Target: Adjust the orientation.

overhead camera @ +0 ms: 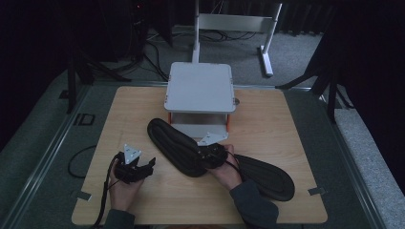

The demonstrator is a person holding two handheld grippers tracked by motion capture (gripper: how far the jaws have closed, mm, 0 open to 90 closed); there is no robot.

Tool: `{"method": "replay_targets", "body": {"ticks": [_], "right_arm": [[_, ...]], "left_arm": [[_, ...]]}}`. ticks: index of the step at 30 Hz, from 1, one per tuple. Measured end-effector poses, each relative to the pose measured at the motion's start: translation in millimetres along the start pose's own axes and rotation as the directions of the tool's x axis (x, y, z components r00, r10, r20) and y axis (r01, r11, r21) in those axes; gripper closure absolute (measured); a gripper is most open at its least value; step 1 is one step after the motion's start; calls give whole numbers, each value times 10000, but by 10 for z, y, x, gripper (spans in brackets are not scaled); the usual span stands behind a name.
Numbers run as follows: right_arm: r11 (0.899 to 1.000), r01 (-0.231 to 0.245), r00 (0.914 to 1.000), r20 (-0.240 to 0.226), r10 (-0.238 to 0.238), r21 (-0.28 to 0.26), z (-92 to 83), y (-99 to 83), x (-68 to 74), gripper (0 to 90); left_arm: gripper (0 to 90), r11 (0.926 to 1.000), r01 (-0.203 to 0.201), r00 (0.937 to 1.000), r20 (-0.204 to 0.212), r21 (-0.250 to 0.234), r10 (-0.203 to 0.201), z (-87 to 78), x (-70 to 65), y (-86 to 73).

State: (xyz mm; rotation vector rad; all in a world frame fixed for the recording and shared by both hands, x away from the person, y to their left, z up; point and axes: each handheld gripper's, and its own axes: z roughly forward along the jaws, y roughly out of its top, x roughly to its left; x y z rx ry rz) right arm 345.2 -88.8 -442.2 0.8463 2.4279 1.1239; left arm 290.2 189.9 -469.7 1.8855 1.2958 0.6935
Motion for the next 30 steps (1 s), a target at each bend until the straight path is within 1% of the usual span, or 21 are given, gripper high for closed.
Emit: {"method": "replay_targets", "body": {"ticks": [2, 4, 5, 7, 8, 10, 13, 16, 17, 18, 19, 20, 21, 23, 24, 25, 27, 28, 29, 30], "right_arm": [[9995, 215, 9997, -66, -217, -225, -42, 26, 54, 520], [9985, 403, 9986, -337, -416, -383, -80, 55, 102, 521], [9980, 441, 9974, -546, -466, -460, -97, 68, 125, 518], [9966, 587, 9922, -1066, -646, -579, -117, 88, 163, 518], [9954, 737, 9895, -1201, -807, -612, -121, 95, 196, 508], [9897, 1233, 9839, -1210, -1314, -721, -133, 98, 270, 515], [9782, 1805, 9684, -1554, -1951, -1032, -168, 104, 374, 531], [9665, 2288, 9468, -2042, -2487, -1164, -173, 124, 482, 523], [9647, 2368, 9392, -2268, -2578, -1155, -168, 130, 510, 496], [9635, 2409, 9335, -2436, -2630, -1168, -161, 133, 536, 459], [9625, 2440, 9318, -2464, -2666, -1185, -155, 132, 558, 443], [9615, 2449, 9305, -2485, -2692, -1246, -154, 131, 570, 436], [9627, 2415, 9310, -2506, -2653, -1219, -149, 130, 574, 410], [9640, 2393, 9308, -2552, -2618, -1159, -139, 119, 570, 413], [9660, 2351, 9348, -2471, -2550, -1076, -130, 111, 566, 413], [9660, 2399, 9390, -2296, -2561, -963, -115, 101, 554, 413], [9693, 2333, 9455, -2145, -2449, -783, -84, 75, 522, 415], [9709, 2305, 9505, -1984, -2391, -657, -68, 62, 509, 415], [9723, 2272, 9531, -1926, -2337, -554, -58, 50, 497, 414], [9739, 2200, 9535, -1985, -2269, -565, -56, 38, 488, 406]], "left_arm": [[312, 10000, -6, 10000, 12, -42, 6, -19, 4, 6], [312, 10000, -1, 10000, 6, -92, 1, -42, 4, 15], [312, 9999, -11, 10000, -9, -135, 11, -56, 4, 22], [312, 9997, -15, 10000, -13, -244, 15, -91, 5, 39], [312, 9996, -32, 10000, -21, -293, 31, -110, 8, 49], [312, 9993, -3, 10000, 6, -386, 3, -150, 25, 67], [312, 9985, 90, 9999, -52, -536, -92, -209, 56, 82], [312, 9974, 173, 9997, -149, -705, -184, -280, 94, 93], [312, 9968, 199, 9996, -182, -777, -213, -310, 108, 99], [312, 9961, 226, 9995, -212, -853, -244, -341, 122, 106], [312, 9955, 222, 9994, -231, -926, -245, -373, 138, 114], [312, 9947, 258, 9993, -227, -1000, -282, -402, 153, 121], [312, 9941, 267, 9993, -228, -1052, -293, -428, 169, 127], [309, 9927, 305, 9992, -224, -1166, -334, -471, 192, 136], [309, 9925, 276, 9993, -200, -1187, -302, -485, 205, 139], [308, 9923, 298, 9993, -190, -1198, -323, -492, 213, 141], [307, 9931, 284, 9994, -184, -1135, -307, -486, 222, 140], [306, 9935, 260, 9994, -203, -1105, -284, -475, 222, 138], [306, 9946, 223, 9995, -182, -1016, -243, -458, 226, 138], [306, 9954, 195, 9996, -163, -936, -211, -434, 228, 141]]}}
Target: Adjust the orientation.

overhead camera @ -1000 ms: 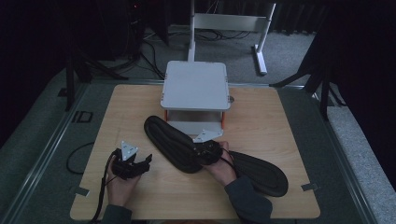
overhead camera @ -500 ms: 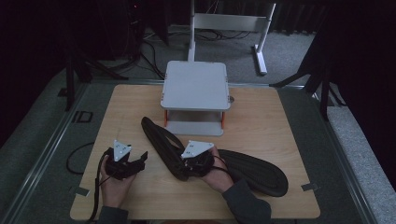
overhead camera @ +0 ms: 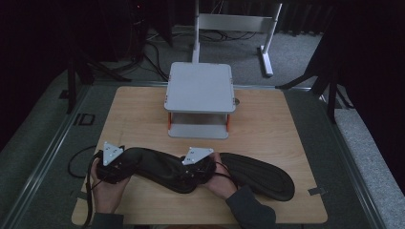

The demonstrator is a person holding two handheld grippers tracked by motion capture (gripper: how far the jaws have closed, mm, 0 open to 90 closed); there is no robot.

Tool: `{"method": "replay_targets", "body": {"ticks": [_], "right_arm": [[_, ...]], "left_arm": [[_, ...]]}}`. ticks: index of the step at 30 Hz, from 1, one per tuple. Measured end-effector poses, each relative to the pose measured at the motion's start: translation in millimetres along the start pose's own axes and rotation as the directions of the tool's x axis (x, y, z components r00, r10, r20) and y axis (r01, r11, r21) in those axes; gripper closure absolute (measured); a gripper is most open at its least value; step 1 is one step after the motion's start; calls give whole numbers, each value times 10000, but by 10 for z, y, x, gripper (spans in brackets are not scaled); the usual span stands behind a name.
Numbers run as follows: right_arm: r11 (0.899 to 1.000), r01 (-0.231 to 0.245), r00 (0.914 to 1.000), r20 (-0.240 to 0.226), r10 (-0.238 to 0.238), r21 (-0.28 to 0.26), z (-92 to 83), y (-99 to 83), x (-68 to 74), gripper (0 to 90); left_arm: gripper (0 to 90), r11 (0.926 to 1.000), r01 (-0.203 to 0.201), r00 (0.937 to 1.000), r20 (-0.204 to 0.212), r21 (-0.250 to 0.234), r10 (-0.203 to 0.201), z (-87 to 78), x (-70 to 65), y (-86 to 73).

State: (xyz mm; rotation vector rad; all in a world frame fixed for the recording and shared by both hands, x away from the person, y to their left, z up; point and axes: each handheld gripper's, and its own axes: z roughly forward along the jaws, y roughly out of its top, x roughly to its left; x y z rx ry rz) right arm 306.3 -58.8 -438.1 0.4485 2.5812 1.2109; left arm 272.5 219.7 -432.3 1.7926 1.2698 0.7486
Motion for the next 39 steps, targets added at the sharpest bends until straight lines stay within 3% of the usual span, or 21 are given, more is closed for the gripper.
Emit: {"method": "replay_targets", "body": {"ticks": [10, 14, 17, 23, 25, 28, 29, 30, 33, 36, 38, 39], "right_arm": [[9998, -126, 9996, -237, 129, 159, 20, -70, 76, 324], [9983, -241, 9991, -326, 258, 523, 143, -134, 108, 278], [9975, -327, 9988, -351, 349, 620, 205, -162, 123, 241], [9969, -399, 9989, -232, 415, 678, 253, -180, 140, 210], [9964, -513, 9985, -138, 523, 680, 258, -178, 123, 212], [9958, -529, 9986, -54, 535, 740, 265, -180, 91, 211], [9955, -579, 9983, -27, 583, 757, 267, -182, 72, 202], [9950, -664, 9977, -50, 669, 744, 258, -183, 42, 202], [9953, -643, 9979, 106, 637, 723, 236, -180, 17, 195], [9949, -739, 9972, 157, 730, 692, 218, -183, -17, 191], [9948, -762, 9970, 197, 750, 679, 208, -183, -38, 185], [9952, -749, 9971, 207, 737, 634, 205, -182, -50, 184]], "left_arm": [[307, 9947, -512, 9984, 291, 887, 488, 323, 45, 29], [310, 9891, -562, 9972, 571, 1362, 488, 530, 158, 149], [314, 9828, -807, 9960, 526, 1662, 729, 661, 193, 206], [326, 9739, -825, 9962, 438, 2117, 748, 867, 275, 257], [332, 9672, -867, 9961, 371, 2389, 801, 924, 296, 254], [340, 9621, -850, 9962, 421, 2590, 767, 972, 317, 242], [340, 9550, -889, 9959, 420, 2828, 803, 1011, 330, 221], [344, 9525, -897, 9958, 463, 2910, 796, 1022, 332, 212], [369, 9554, -765, 9962, 622, 2853, 612, 1014, 351, 201], [388, 9535, -761, 9961, 653, 2915, 595, 994, 350, 204], [404, 9522, -713, 9961, 708, 2971, 525, 971, 356, 200], [414, 9468, -840, 9951, 764, 3106, 632, 962, 356, 197]]}}
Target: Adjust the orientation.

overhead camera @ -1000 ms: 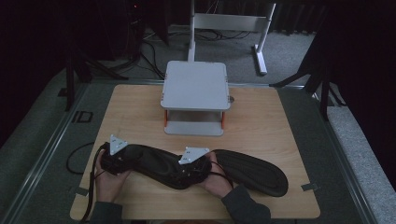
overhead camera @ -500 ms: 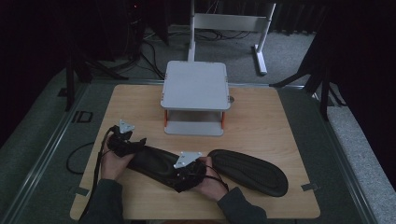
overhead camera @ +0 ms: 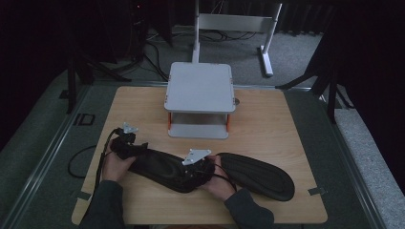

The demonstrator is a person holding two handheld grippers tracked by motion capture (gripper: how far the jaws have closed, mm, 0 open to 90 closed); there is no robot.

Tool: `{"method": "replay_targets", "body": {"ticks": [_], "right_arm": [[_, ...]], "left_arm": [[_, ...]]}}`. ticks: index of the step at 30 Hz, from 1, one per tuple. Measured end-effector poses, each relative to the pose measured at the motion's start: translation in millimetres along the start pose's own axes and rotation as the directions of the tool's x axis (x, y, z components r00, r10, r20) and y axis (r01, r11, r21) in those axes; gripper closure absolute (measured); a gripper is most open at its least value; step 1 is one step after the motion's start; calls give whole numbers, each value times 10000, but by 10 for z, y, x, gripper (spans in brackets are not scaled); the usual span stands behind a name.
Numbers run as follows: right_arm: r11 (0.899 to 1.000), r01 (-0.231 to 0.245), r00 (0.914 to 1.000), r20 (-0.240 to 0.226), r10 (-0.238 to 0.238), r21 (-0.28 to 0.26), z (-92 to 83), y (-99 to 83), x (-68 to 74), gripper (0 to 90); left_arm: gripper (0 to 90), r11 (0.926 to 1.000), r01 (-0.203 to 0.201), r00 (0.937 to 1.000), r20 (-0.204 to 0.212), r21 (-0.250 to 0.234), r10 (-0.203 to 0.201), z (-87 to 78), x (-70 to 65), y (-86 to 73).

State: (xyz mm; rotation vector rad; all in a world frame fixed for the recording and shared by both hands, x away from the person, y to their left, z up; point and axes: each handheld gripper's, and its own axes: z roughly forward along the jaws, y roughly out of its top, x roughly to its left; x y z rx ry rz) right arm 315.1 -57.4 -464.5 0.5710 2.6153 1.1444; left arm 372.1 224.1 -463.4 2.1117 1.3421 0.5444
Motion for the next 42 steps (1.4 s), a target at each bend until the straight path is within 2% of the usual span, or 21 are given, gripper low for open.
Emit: {"method": "replay_targets", "body": {"ticks": [1, 2, 3, 6, 9, 10, 12, 14, 16, 19, 20, 21, 24, 25, 26, 28, 30, 33, 35, 39, 42], "right_arm": [[10000, -20, 10000, 18, 20, -45, -5, 3, -6, 185], [10000, -31, 9999, 164, 32, -85, -12, 10, -19, 185], [9999, -38, 9998, 215, 41, -100, -20, 15, -32, 186], [9999, -14, 9979, 650, 7, 114, -18, 14, -72, 204], [9998, -195, 9986, 503, 191, 64, -15, -4, -71, 224], [9997, -225, 9984, 528, 222, 47, -17, -9, -63, 226], [9994, -342, 9989, 319, 343, -38, -16, -12, -48, 225], [9996, -287, 9993, 219, 287, -25, -1, -8, -14, 220], [9999, -170, 9998, 67, 169, 22, 23, -2, 27, 200], [9999, -89, 10000, -13, 90, 66, 54, 2, 81, 180], [9999, -89, 10000, -13, 90, 66, 54, 2, 81, 180], [9999, -58, 10000, -70, 59, 93, 71, -1, 99, 172], [9985, 260, 9997, -51, -258, 484, 133, -28, 152, 148], [9977, 263, 9996, -76, -259, 627, 157, -40, 156, 146], [9963, 337, 9994, 75, -344, 786, 184, -56, 159, 145], [9938, 479, 9972, 530, -534, 1000, 209, -73, 144, 130], [9943, 357, 9976, 548, -414, 1001, 205, -83, 99, 123], [9945, 477, 9894, 1320, -598, 930, 166, -87, 53, 123], [9957, 302, 9858, 1618, -442, 878, 158, -86, 3, 128], [9969, -245, 9733, 2295, 66, 750, 156, -50, -100, 141], [9959, -438, 9626, 2700, 208, 796, 183, -12, -163, 152]], "left_arm": [[412, 9984, -350, 9992, -178, 453, 359, 8, -25, -21], [414, 9960, -580, 9977, -305, 676, 601, 4, -43, -51], [415, 9954, -609, 9979, -154, 735, 622, -17, -43, -82], [404, 9927, -864, 9957, -274, 840, 890, -74, -59, -143], [391, 9905, -1211, 9885, -828, 646, 1262, -102, -62, -147], [392, 9922, -1183, 9897, -762, 385, 1209, -113, -51, -131], [393, 9979, -564, 9980, -307, -330, 554, -127, 12, -85], [393, 9981, -374, 9977, -582, -483, 346, -100, 60, -19], [392, 9984, -118, 9992, -382, -546, 97, -34, 114, 40], [384, 10000, 7, 9978, -669, 2, -7, 150, 191, 94], [385, 10000, 7, 9978, -669, 2, -7, 150, 191, 94], [385, 9993, 111, 9961, -875, 346, -80, 245, 235, 93], [387, 9968, -45, 9956, -934, 795, 119, 326, 256, 63], [398, 9980, -56, 9965, -831, 632, 109, 316, 247, 43], [434, 9979, -73, 9969, -777, 644, 123, 304, 243, 34], [443, 9971, -205, 9978, -609, 739, 250, 268, 245, 2], [455, 9970, -176, 9989, -431, 759, 209, 227, 262, -59], [481, 9975, -48, 9993, -374, 699, 74, 140, 271, -179], [489, 9973, -177, 9985, -507, 713, 213, 73, 246, -256], [503, 9950, -507, 9974, -468, 865, 549, -62, 175, -395], [530, 9961, -375, 9982, -426, 801, 410, -152, 126, -509]]}}
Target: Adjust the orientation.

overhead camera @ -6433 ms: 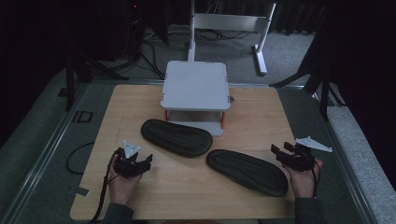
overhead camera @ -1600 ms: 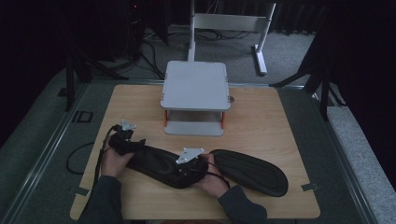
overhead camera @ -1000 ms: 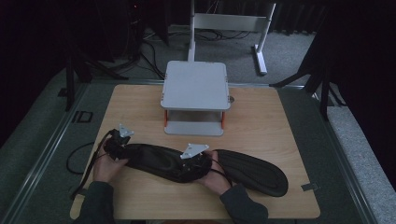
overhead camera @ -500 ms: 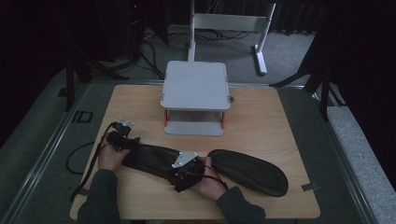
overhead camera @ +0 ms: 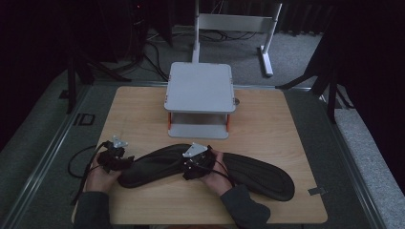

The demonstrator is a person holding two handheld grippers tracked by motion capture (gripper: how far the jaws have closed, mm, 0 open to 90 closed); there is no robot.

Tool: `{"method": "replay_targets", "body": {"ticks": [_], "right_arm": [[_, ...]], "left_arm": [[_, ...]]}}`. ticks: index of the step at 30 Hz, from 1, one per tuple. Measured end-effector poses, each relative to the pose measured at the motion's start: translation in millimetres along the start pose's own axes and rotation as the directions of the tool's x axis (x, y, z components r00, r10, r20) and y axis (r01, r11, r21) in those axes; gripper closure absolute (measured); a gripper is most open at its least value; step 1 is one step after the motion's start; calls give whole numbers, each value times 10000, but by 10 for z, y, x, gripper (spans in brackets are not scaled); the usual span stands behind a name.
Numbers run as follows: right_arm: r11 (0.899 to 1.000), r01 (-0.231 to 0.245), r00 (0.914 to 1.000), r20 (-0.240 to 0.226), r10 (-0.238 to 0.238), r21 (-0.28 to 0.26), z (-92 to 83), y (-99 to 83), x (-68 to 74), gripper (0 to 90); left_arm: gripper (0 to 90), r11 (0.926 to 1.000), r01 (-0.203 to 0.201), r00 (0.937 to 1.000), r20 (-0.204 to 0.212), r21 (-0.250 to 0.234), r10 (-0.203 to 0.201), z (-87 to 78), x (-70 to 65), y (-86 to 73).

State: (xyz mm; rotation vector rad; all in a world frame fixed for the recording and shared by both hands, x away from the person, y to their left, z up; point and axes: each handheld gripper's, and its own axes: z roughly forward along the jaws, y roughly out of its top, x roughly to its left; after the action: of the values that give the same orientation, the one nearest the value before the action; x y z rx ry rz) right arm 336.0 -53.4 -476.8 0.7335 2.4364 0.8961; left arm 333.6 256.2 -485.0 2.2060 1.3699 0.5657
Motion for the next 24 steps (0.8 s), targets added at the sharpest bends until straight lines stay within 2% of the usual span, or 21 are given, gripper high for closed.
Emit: {"method": "replay_targets", "body": {"ticks": [2, 4, 6, 7, 8, 9, 10, 13, 17, 19, 21, 24], "right_arm": [[9997, -244, 9995, 198, 243, 65, 28, 21, -33, 164], [9987, -503, 9977, 464, 497, 109, 44, 40, -73, 198], [9962, -862, 9940, 690, 852, 117, 46, 63, -112, 226], [9962, -862, 9940, 690, 852, 117, 46, 63, -112, 226], [9945, -1035, 9918, 768, 1022, 139, 52, 74, -136, 242], [9896, -1417, 9861, 916, 1389, 246, 85, 96, -188, 272], [9879, -1517, 9850, 883, 1484, 319, 108, 102, -213, 272], [9841, -1743, 9817, 835, 1710, 338, 135, 113, -246, 272], [9805, -1935, 9787, 761, 1905, 346, 130, 103, -259, 272], [9793, -1984, 9784, 667, 1955, 395, 90, 89, -260, 266], [9813, -1903, 9810, 448, 1890, 279, -8, 64, -257, 255], [9839, -1784, 9831, 424, 1779, 83, -220, 3, -264, 255]], "left_arm": [[529, 9998, 195, 9994, 287, -49, -194, -47, -32, -92], [536, 9994, 324, 9965, 769, -118, -314, -84, -76, -185], [521, 9997, 186, 9935, 1127, -172, -165, -125, -148, -254], [505, 9997, 186, 9935, 1127, -172, -165, -125, -148, -254], [505, 9996, -220, 9865, 1617, -196, 249, -167, -261, -303], [452, 9991, -346, 9849, 1690, -245, 382, -185, -320, -323], [480, 9991, -315, 9837, 1765, -274, 358, -201, -351, -340], [435, 9991, -266, 9761, 2146, -331, 331, -227, -396, -376], [419, 9981, -293, 9761, 2136, -538, 401, -239, -411, -394], [381, 9966, -47, 9744, 2236, -819, 230, -261, -382, -391], [377, 9926, 148, 9753, 2204, -1209, 123, -304, -350, -388], [376, 9858, 443, 9780, 2086, -1621, -97, -354, -317, -391]]}}
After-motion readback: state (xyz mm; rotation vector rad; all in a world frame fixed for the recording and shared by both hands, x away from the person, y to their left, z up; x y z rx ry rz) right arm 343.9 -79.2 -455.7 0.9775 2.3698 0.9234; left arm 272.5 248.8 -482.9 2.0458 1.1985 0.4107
